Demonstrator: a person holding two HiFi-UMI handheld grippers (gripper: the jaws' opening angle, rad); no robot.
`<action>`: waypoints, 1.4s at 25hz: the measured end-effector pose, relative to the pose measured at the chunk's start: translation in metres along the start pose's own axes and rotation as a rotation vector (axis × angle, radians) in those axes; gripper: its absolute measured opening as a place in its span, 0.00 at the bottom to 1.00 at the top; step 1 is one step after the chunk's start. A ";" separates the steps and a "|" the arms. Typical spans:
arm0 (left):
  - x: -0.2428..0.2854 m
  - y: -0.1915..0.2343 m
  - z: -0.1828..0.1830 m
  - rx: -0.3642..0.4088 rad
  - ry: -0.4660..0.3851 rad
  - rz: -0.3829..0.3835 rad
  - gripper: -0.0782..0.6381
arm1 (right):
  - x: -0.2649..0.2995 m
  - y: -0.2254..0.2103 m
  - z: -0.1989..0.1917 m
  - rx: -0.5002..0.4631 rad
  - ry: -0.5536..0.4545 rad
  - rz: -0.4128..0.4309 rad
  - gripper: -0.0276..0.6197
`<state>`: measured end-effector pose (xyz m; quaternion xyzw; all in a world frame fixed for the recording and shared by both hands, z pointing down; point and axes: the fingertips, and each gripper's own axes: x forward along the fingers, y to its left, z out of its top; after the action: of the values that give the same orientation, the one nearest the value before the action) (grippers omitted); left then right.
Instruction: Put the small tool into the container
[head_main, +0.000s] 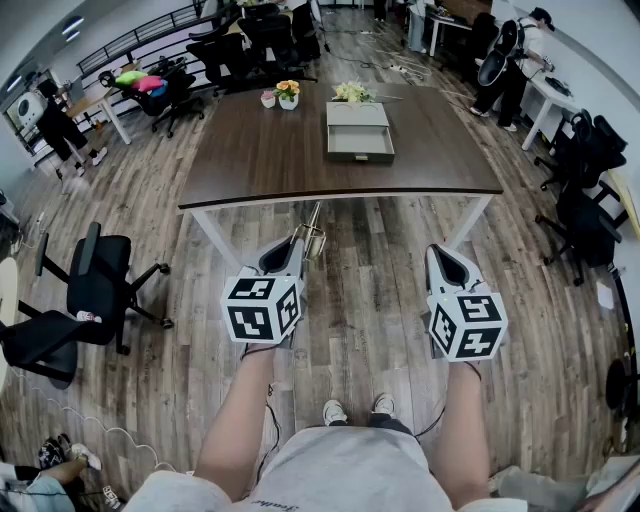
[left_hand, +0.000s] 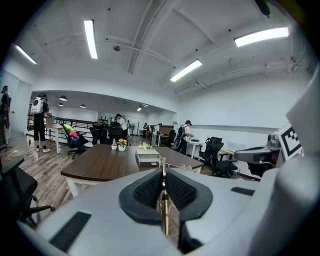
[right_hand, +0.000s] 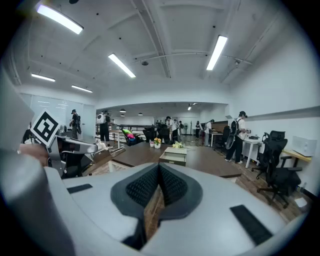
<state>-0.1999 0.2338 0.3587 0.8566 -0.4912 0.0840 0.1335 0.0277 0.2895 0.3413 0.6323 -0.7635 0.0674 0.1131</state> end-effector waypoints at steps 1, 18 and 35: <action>0.000 0.001 -0.001 0.002 0.001 -0.001 0.13 | 0.001 0.002 -0.001 0.001 0.000 0.001 0.05; 0.022 0.003 -0.002 0.015 0.012 -0.030 0.13 | 0.024 0.002 -0.003 0.025 -0.004 0.018 0.05; 0.134 -0.002 0.025 0.013 0.027 -0.003 0.13 | 0.122 -0.071 0.004 0.040 0.014 0.069 0.05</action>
<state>-0.1310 0.1173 0.3714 0.8570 -0.4875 0.0987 0.1348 0.0757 0.1592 0.3655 0.6072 -0.7825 0.0909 0.1035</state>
